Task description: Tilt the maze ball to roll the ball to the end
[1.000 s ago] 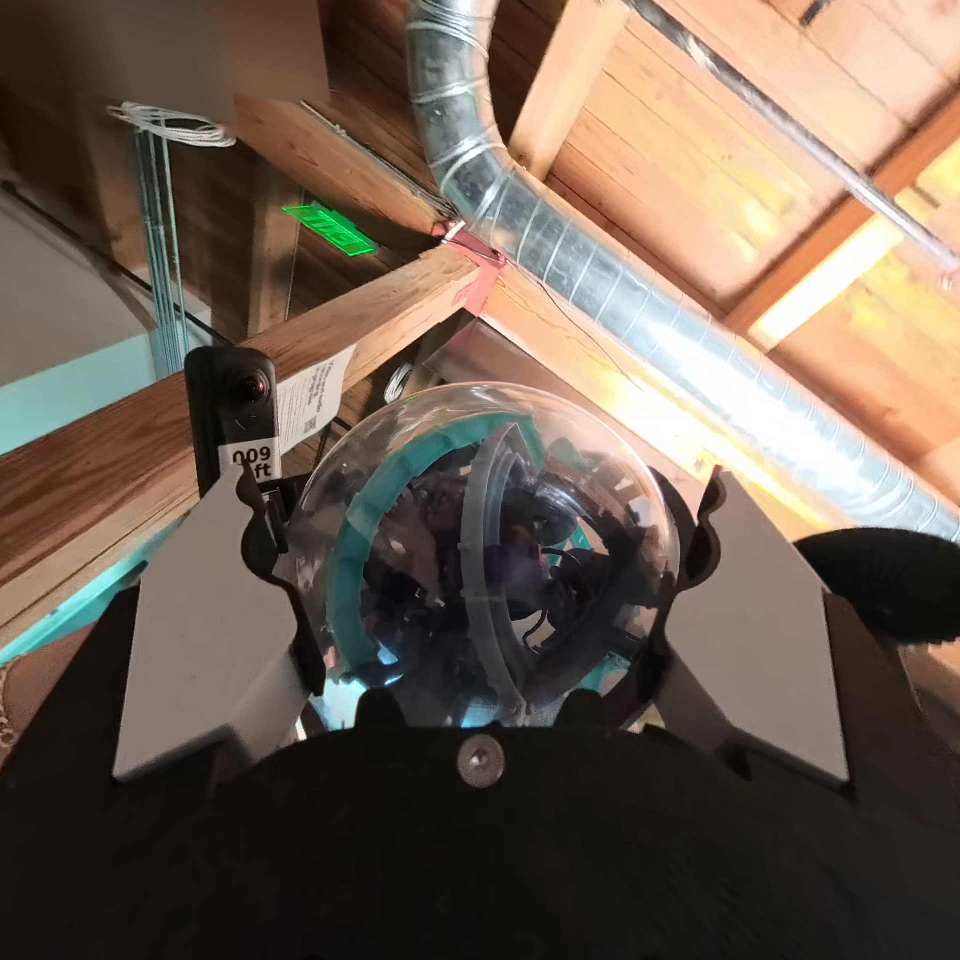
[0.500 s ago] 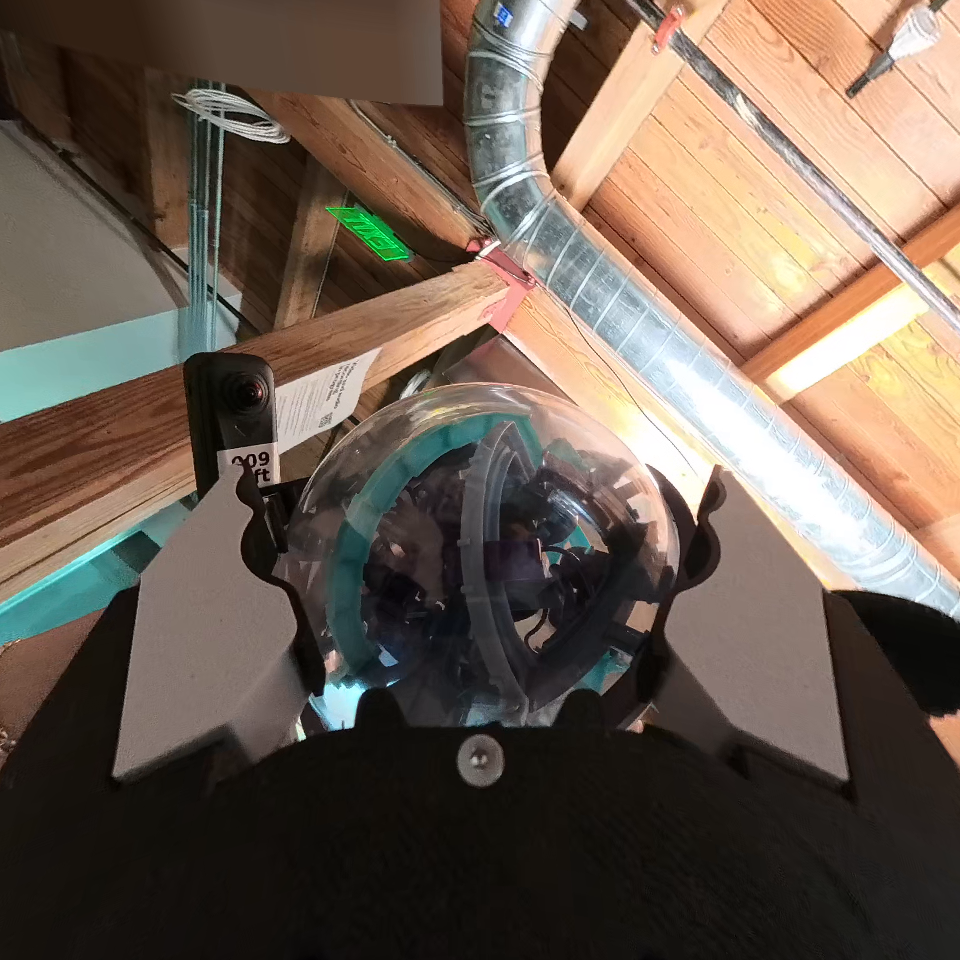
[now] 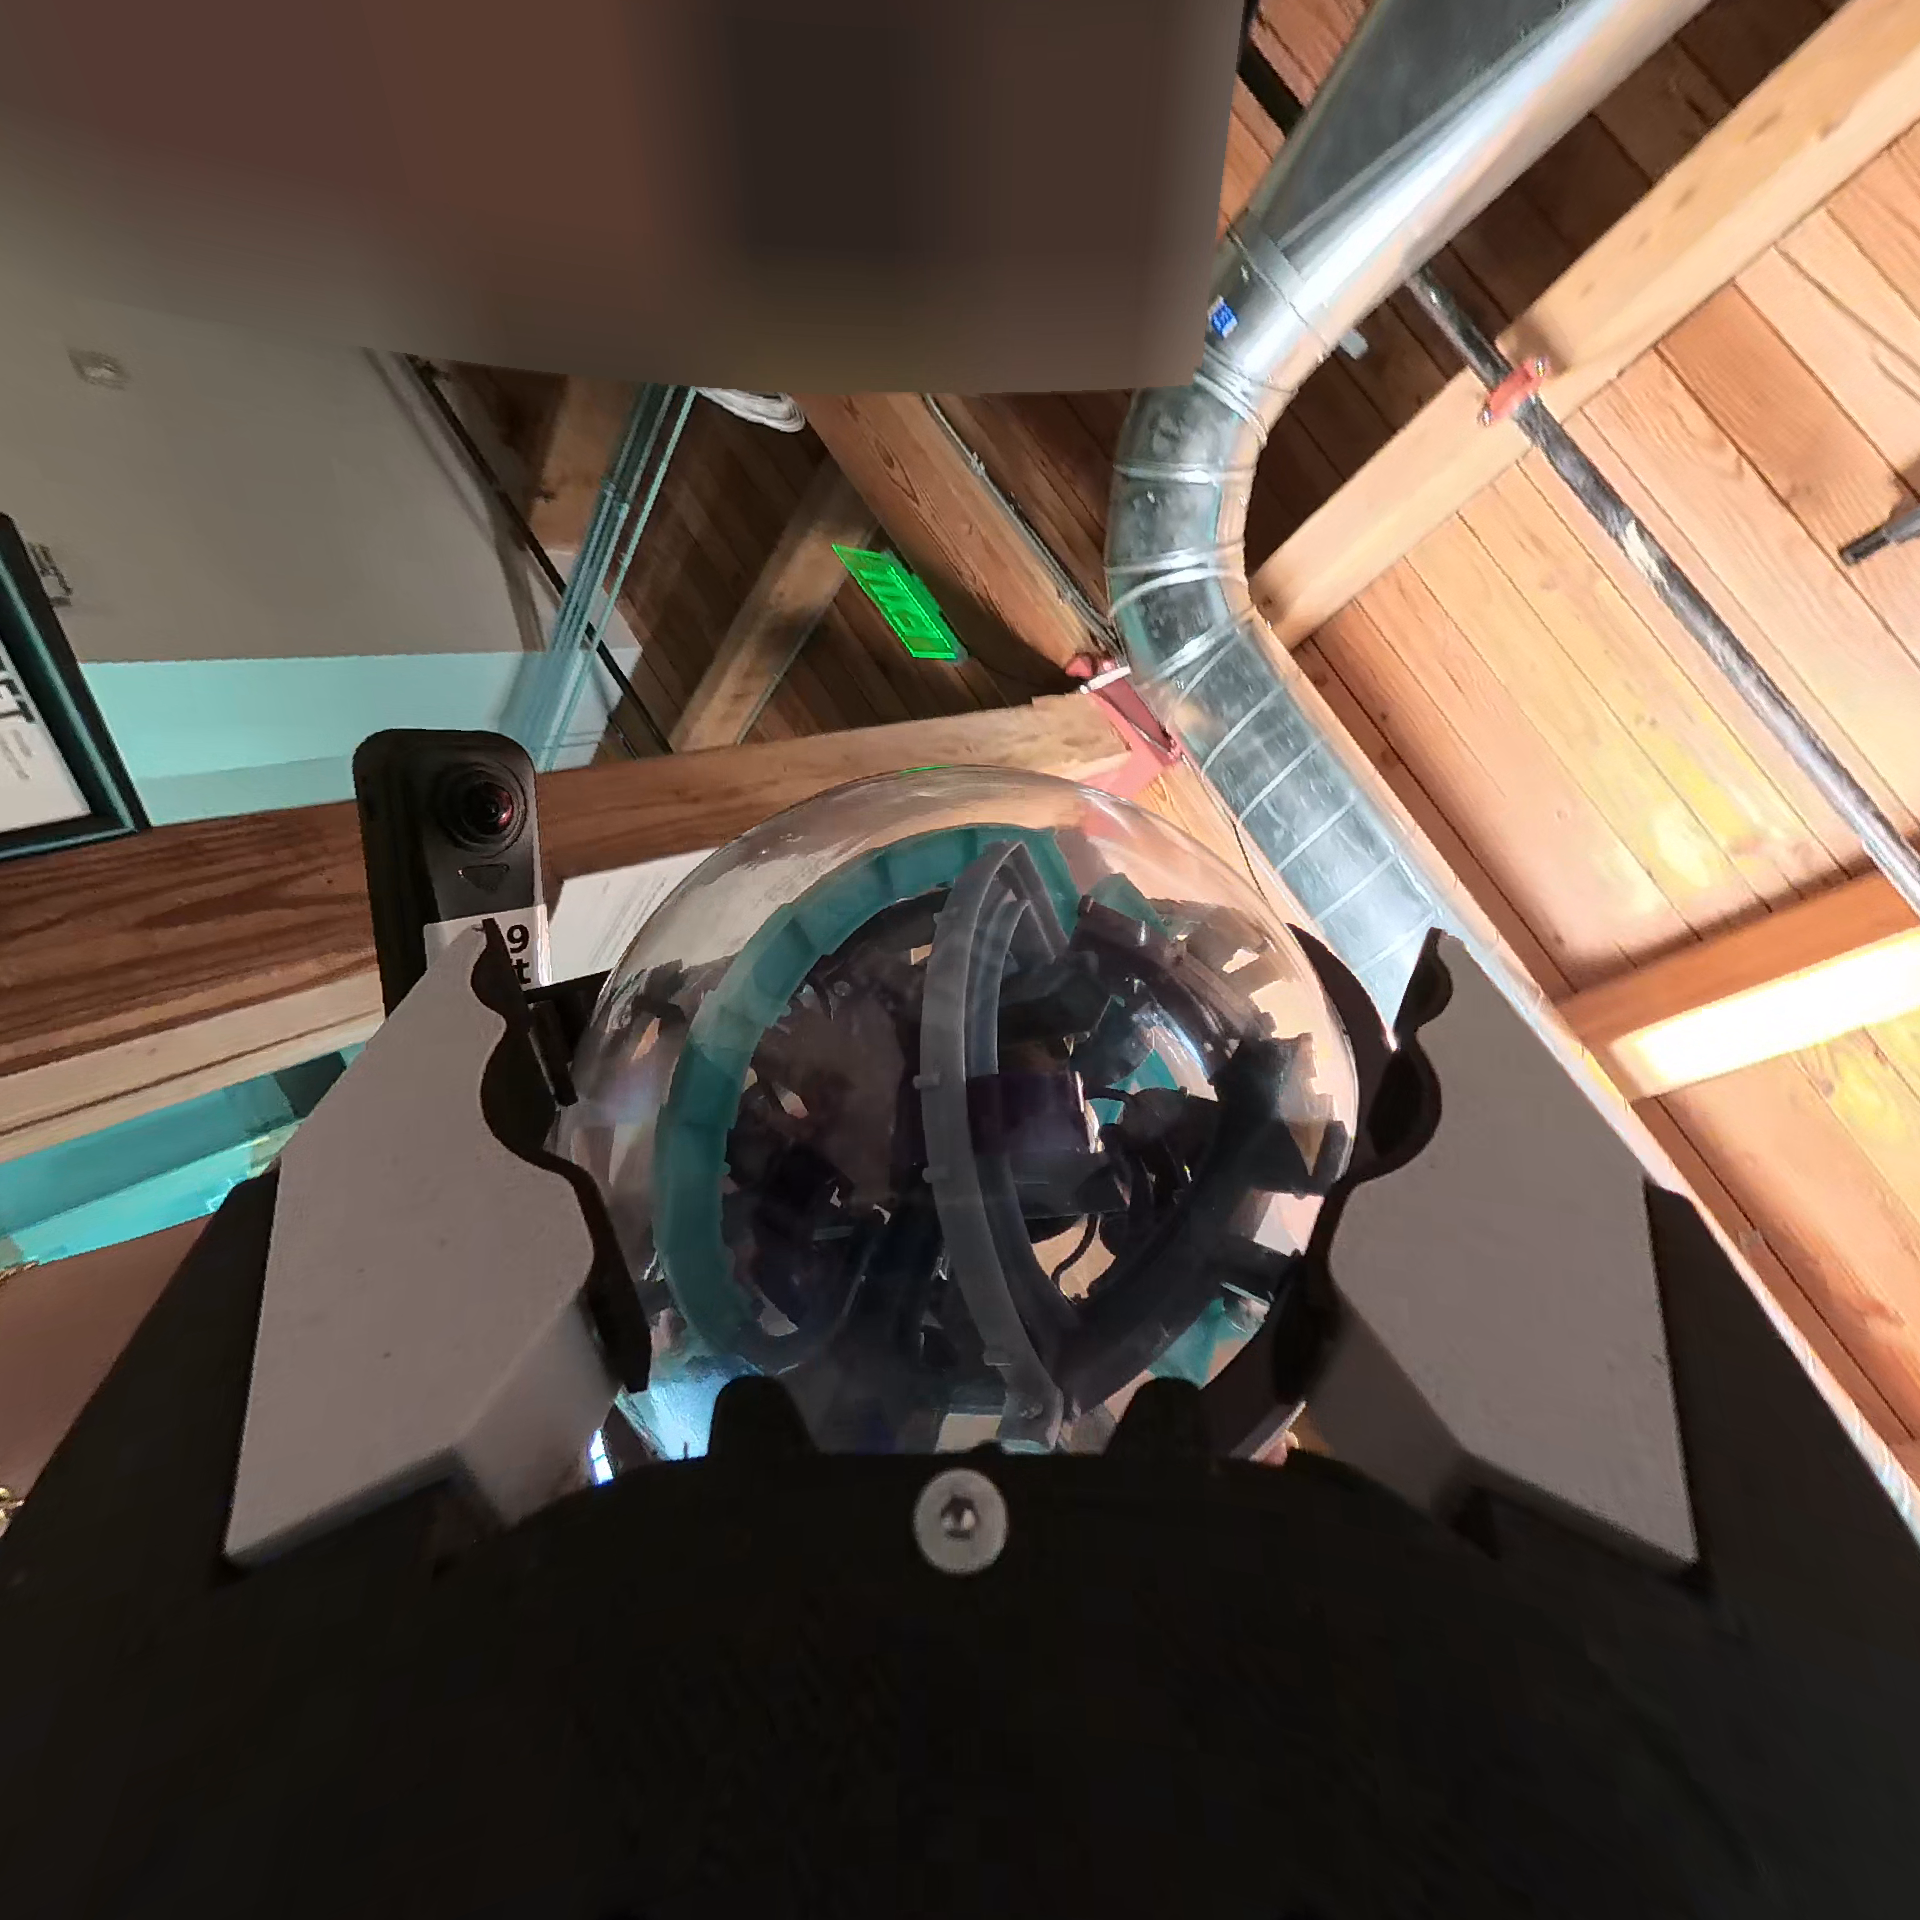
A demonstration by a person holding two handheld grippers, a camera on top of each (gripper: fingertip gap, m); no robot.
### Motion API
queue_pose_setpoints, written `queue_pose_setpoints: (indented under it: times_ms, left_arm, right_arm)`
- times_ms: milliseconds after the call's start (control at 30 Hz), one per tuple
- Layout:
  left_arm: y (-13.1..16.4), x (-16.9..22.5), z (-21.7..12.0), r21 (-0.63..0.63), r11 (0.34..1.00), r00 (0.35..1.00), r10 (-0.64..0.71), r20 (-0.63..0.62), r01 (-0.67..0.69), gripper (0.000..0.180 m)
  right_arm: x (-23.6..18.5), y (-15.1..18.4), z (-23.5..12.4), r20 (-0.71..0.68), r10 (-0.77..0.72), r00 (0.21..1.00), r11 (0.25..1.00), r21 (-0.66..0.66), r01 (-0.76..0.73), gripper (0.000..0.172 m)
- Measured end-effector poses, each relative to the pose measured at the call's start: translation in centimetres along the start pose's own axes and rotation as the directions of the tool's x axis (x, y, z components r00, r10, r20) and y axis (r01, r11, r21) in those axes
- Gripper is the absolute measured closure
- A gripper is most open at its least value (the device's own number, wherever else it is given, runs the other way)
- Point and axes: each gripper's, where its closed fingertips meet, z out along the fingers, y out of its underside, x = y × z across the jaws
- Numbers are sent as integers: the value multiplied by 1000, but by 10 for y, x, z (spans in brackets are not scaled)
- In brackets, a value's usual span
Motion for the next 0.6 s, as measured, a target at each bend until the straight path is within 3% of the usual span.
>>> queue_pose_setpoints:
  times_ms: [600]
  left_arm:
    - [-51,-5,-4,94,983,988,154,19,-155,25]
  right_arm:
    - [-15,-37,26,88,-108,990,990,101,99,15]
